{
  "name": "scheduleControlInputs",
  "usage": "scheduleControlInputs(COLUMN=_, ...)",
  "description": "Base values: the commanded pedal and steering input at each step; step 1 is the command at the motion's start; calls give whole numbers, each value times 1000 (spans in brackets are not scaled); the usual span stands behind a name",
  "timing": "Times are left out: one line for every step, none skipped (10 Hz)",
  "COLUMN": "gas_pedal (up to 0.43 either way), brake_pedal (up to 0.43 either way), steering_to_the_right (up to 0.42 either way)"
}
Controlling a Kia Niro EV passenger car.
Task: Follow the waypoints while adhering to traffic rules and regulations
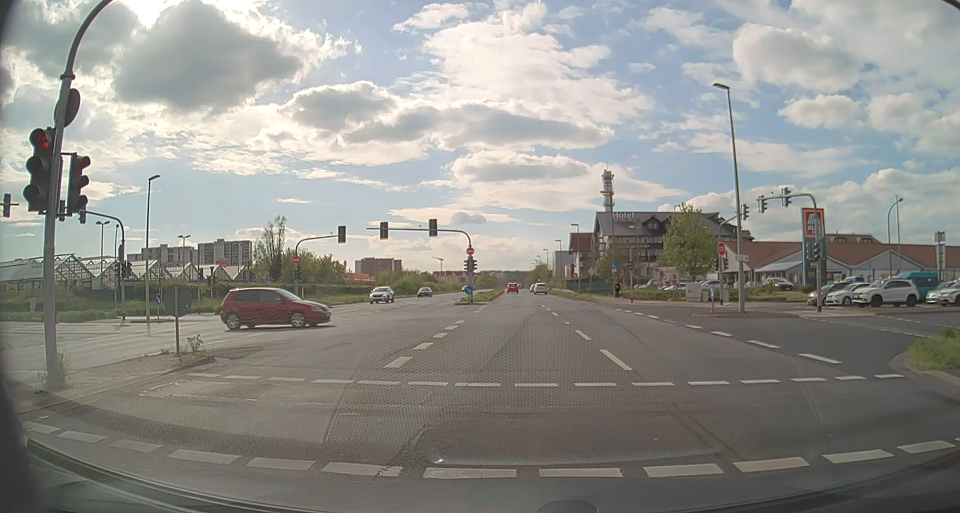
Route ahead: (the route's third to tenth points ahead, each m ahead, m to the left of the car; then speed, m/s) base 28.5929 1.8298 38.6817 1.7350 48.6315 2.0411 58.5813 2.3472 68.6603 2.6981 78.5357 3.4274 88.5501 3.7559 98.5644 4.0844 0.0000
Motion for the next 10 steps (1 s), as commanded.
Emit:
scheduleControlInputs(gas_pedal=0, brake_pedal=274, steering_to_the_right=-2)
scheduleControlInputs(gas_pedal=0, brake_pedal=274, steering_to_the_right=-2)
scheduleControlInputs(gas_pedal=0, brake_pedal=274, steering_to_the_right=-2)
scheduleControlInputs(gas_pedal=0, brake_pedal=274, steering_to_the_right=-2)
scheduleControlInputs(gas_pedal=0, brake_pedal=274, steering_to_the_right=-2)
scheduleControlInputs(gas_pedal=0, brake_pedal=274, steering_to_the_right=-2)
scheduleControlInputs(gas_pedal=0, brake_pedal=274, steering_to_the_right=-2)
scheduleControlInputs(gas_pedal=0, brake_pedal=280, steering_to_the_right=-2)
scheduleControlInputs(gas_pedal=0, brake_pedal=274, steering_to_the_right=-2)
scheduleControlInputs(gas_pedal=0, brake_pedal=274, steering_to_the_right=-2)
